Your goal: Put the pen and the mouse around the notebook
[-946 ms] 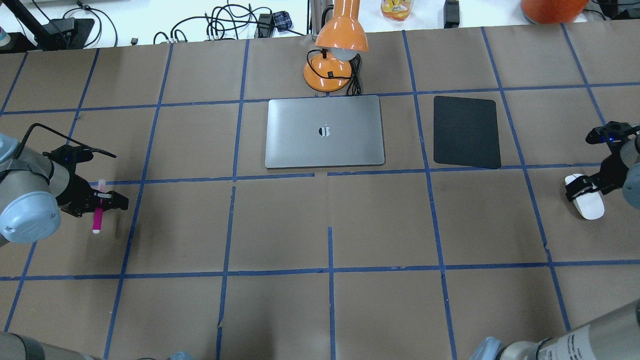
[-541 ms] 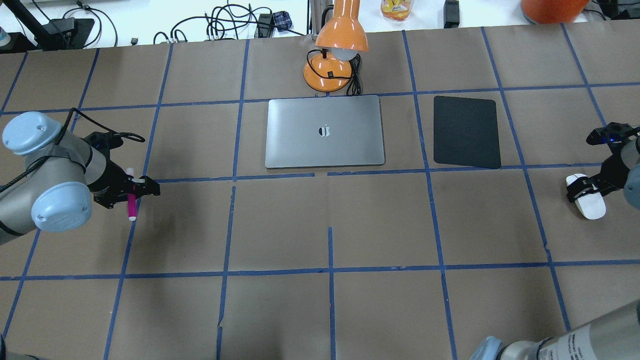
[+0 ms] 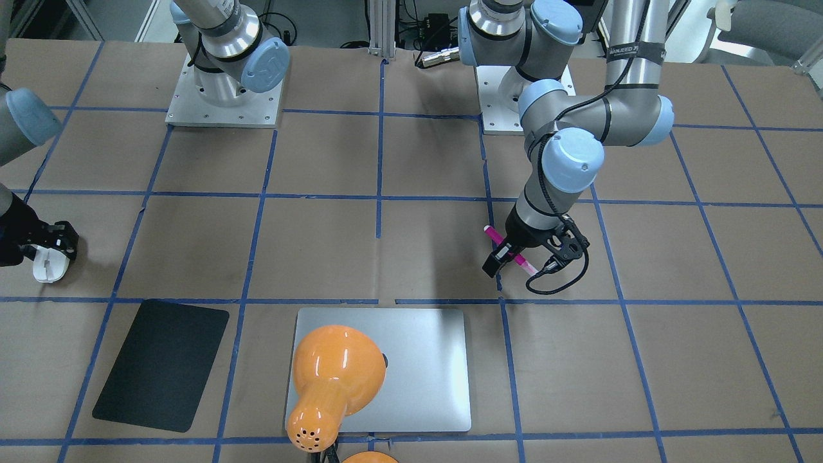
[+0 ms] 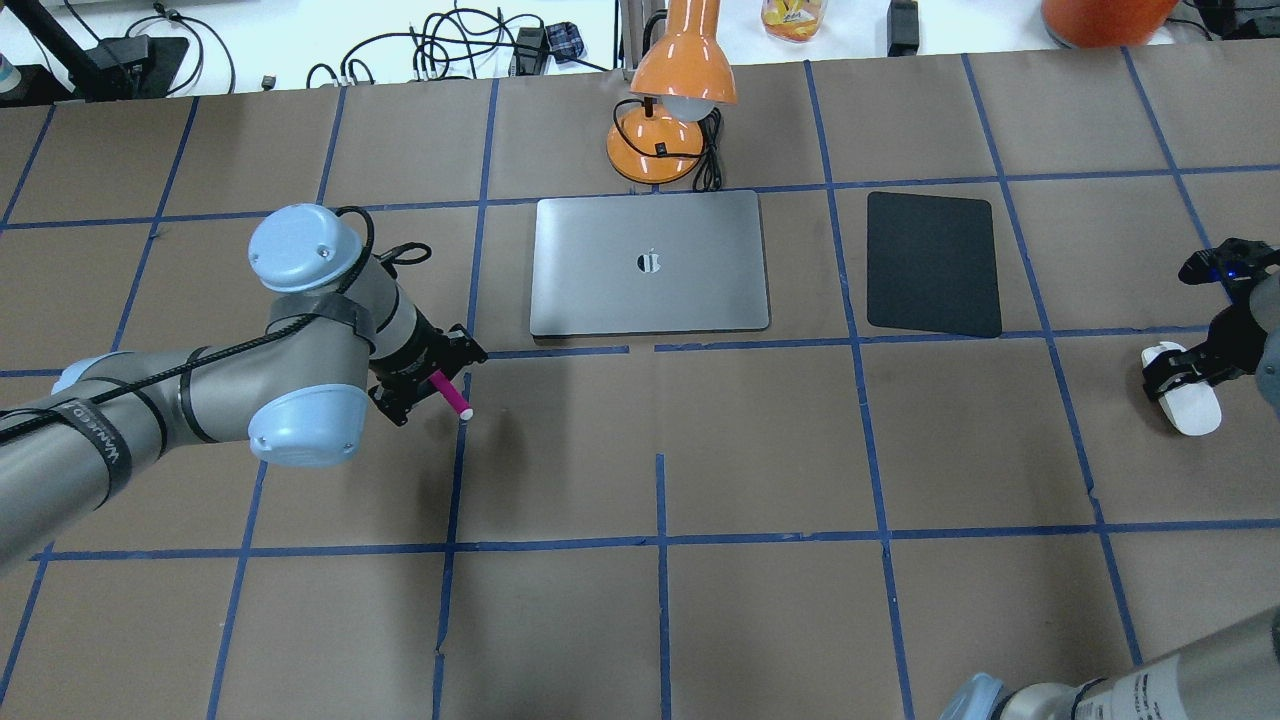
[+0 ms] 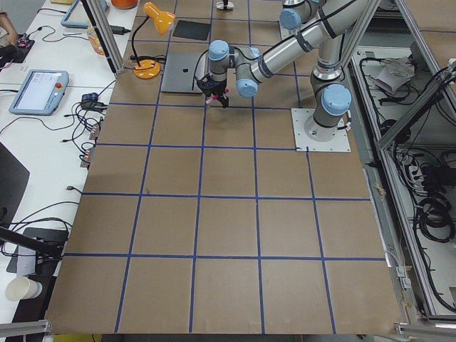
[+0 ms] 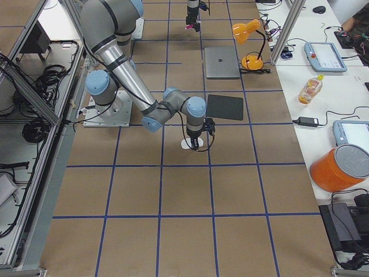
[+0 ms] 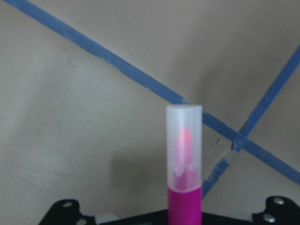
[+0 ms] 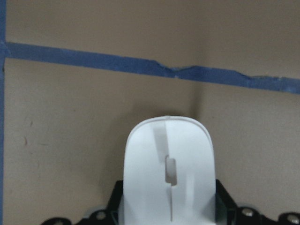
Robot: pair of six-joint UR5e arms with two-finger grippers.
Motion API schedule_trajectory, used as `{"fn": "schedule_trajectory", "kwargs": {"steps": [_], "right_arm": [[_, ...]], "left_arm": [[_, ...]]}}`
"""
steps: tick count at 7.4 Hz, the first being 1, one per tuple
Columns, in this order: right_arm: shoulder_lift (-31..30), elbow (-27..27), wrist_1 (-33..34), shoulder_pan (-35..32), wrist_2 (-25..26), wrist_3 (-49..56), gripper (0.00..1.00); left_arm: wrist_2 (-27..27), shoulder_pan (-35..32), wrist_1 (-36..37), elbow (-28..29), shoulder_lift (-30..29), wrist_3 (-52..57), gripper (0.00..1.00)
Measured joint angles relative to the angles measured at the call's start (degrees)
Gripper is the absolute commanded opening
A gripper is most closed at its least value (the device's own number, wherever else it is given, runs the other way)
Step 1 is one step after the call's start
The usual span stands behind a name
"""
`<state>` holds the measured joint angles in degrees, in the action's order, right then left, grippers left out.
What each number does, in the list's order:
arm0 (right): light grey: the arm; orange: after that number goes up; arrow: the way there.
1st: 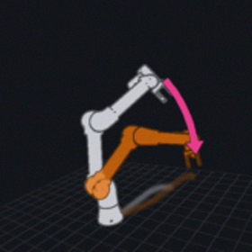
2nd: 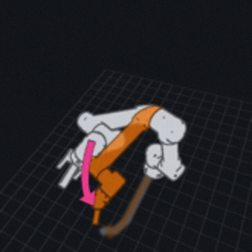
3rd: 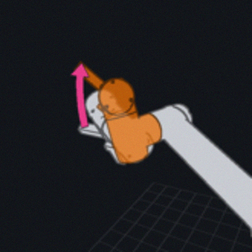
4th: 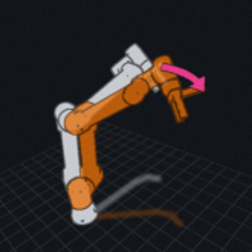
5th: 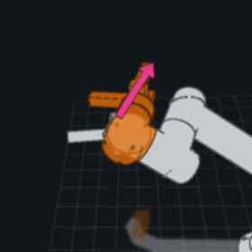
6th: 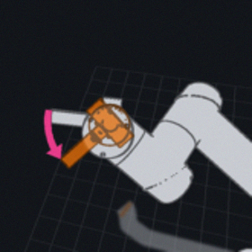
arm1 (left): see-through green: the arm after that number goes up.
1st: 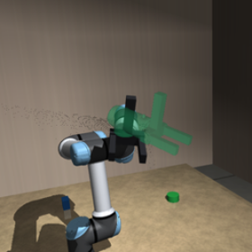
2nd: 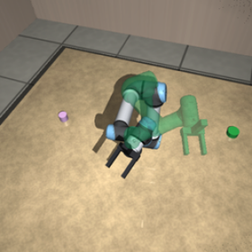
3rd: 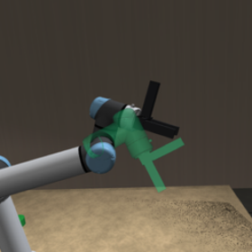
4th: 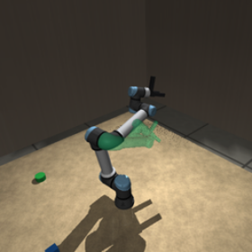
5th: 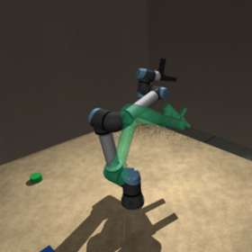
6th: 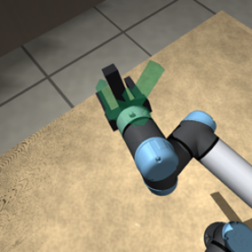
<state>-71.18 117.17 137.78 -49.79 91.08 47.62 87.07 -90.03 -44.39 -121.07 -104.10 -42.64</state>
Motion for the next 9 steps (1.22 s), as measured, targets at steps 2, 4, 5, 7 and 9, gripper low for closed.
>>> {"fn": "schedule_trajectory", "kwargs": {"steps": [2, 4, 5, 7, 9], "right_arm": [[-2.1, -0.49, -0.38, -2.43, -0.4, -5.36, 0.4], [-2.16, -5.47, -4.13, -10.01, -0.47, -15.28, 0.39], [-0.82, -9.26, -6.79, -13.62, -0.56, -21.08, 0.39], [4.5, -16.71, -8.51, -19.67, -0.63, -29.11, 0.4], [9.32, -22.55, -8.7, -24.74, -0.58, -37.25, 0.41]], "left_arm": [[-0.1, -6.46, 0.61, 0.94, -0.95, -15.14, 0.0], [-0.25, -13.74, 0.68, 3.55, -2.76, -30.6, 0.0], [-0.98, -16.21, 0.37, 5.42, -4.36, -37.39, 0.0], [-3.99, -19.24, -0.34, 8.72, -7.54, -47.39, 0.0], [-4.7, -20.5, -4.99, 12.45, -9.72, -50.55, 0.0]]}}
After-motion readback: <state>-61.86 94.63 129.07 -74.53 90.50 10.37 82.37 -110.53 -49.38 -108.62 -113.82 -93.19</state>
